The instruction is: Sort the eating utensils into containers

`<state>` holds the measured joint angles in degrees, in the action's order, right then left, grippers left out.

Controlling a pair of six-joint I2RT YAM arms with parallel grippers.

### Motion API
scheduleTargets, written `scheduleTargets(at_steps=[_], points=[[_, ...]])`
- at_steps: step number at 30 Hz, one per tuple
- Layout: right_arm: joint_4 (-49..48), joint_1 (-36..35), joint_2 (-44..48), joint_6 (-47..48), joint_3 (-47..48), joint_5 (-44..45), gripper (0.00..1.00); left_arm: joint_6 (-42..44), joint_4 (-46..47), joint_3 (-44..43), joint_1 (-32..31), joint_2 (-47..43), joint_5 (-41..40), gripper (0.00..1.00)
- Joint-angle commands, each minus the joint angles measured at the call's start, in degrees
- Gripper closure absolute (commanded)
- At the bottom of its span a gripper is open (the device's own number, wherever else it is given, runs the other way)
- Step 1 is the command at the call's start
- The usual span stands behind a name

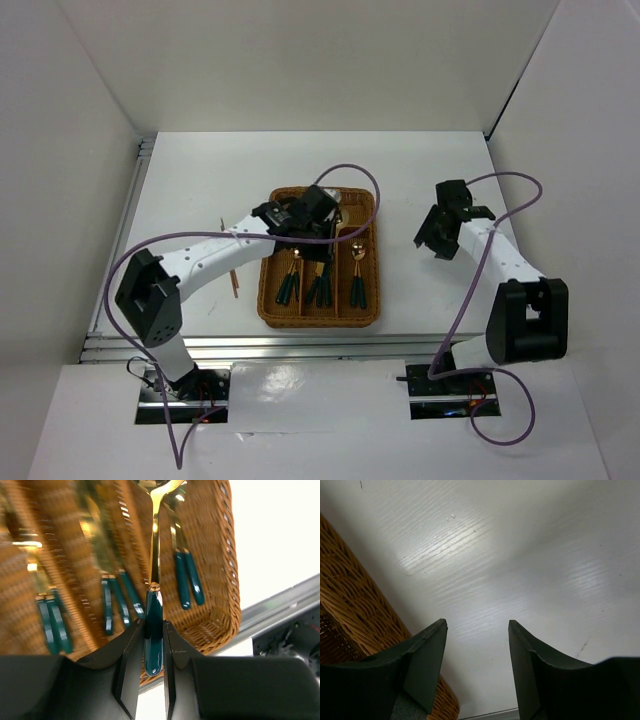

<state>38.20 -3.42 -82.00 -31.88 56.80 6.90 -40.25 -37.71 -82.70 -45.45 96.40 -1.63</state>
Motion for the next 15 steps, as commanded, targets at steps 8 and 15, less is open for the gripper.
scheduleTargets(at_steps=[8,15], points=[[-0.1,1.6,6.2,-0.9,-2.7,0.8,0.40,1.6,5.5,-2.8,-3.6,6.3,4.6,0.76],[-0.7,1.6,5.7,-0.4,-2.7,-1.0,0.40,-2.9,9.6,-0.2,-4.1,7.8,4.4,0.75]])
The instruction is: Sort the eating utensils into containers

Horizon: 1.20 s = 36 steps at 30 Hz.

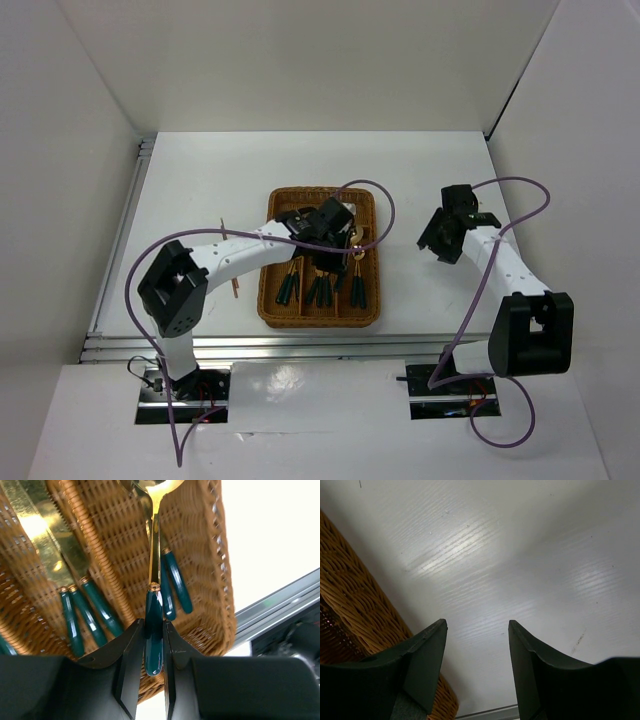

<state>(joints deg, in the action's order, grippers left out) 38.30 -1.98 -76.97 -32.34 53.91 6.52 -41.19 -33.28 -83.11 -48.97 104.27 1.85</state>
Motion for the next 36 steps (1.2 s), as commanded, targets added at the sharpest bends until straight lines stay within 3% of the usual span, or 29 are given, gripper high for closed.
scheduleTargets(at_steps=[1,18,27,36], points=[[-1.3,0.1,0.7,0.1,0.1,-0.6,0.40,-3.7,5.2,0.8,-0.6,0.0,1.0,0.73],[-1.3,0.1,0.7,0.6,-0.9,-2.3,0.40,-9.1,6.8,3.6,-2.8,3.5,-3.5,0.71],[-1.3,0.1,0.7,0.6,-0.9,-2.3,0.40,-7.4,7.3,2.3,-3.3,7.4,-4.2,0.71],[-1.3,0.1,-0.5,0.6,-0.9,-3.4,0.40,-6.9,3.6,0.2,-3.3,8.3,-7.1,0.60]])
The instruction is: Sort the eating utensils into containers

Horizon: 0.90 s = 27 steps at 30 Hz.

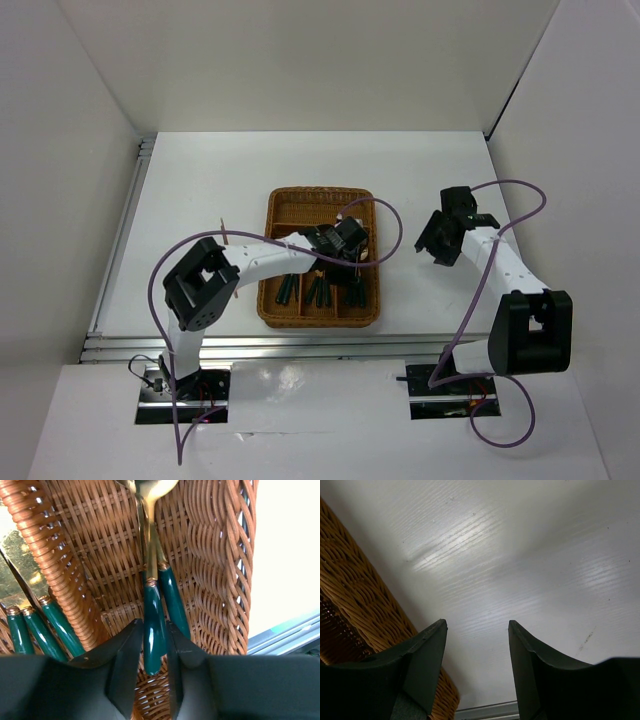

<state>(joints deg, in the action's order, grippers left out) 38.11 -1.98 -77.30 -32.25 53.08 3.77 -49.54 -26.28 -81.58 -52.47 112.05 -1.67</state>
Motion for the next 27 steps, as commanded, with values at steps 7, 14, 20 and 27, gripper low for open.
scheduleTargets(at_steps=[7,14,20,27], points=[[-1.1,0.1,-0.1,0.5,0.4,-0.7,0.40,1.5,-5.8,-3.2,0.2,1.2,-4.7,0.50],[-2.3,0.1,-0.1,1.1,1.5,-2.6,0.40,2.9,-8.5,-8.2,0.2,-3.2,-5.2,0.41],[-4.0,0.1,-0.1,2.3,2.6,-4.9,0.40,5.4,-7.8,-10.3,4.3,-11.7,-3.3,0.35],[-5.8,0.1,-2.1,2.8,4.4,-6.6,0.40,4.7,-9.0,1.8,15.0,-27.6,-6.9,0.29]])
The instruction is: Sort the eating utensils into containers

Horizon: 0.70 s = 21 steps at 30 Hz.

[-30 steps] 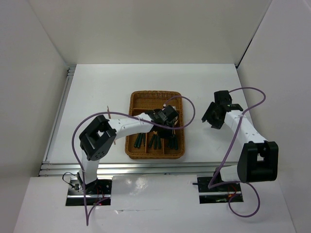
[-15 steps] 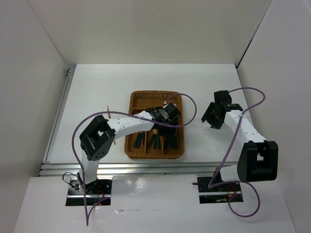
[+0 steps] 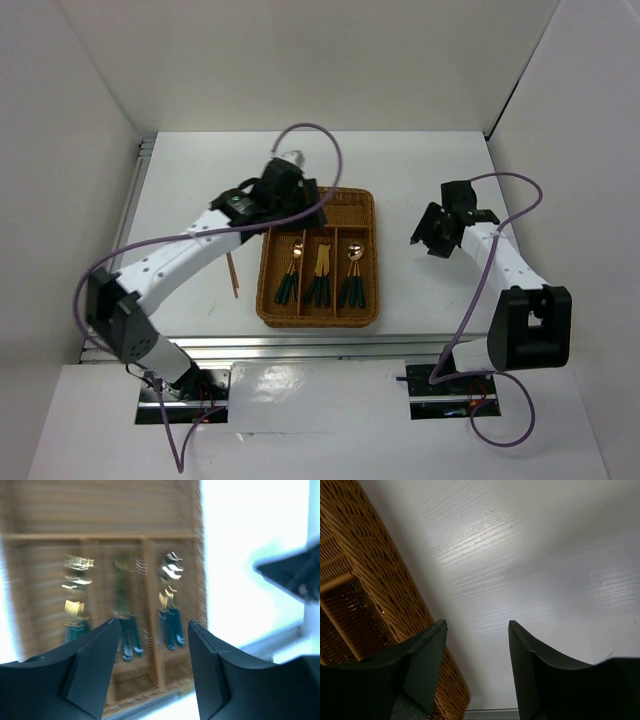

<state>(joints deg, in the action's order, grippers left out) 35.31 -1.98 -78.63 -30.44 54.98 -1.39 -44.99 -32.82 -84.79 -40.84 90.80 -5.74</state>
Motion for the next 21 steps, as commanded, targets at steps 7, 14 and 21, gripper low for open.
scheduleTargets(at_steps=[7,14,21], points=[[-4.6,0.1,-5.9,-0.7,4.9,-4.2,0.44,-2.0,-4.3,24.4,21.0,-17.1,-5.1,0.33],[-5.2,0.1,-8.2,-1.2,6.1,-4.2,0.45,-2.7,-3.5,33.7,25.6,-16.5,-5.8,0.38],[-5.2,0.1,-9.3,-1.8,7.2,-3.5,0.45,-2.7,0.5,36.5,29.5,-11.7,-4.2,0.47]])
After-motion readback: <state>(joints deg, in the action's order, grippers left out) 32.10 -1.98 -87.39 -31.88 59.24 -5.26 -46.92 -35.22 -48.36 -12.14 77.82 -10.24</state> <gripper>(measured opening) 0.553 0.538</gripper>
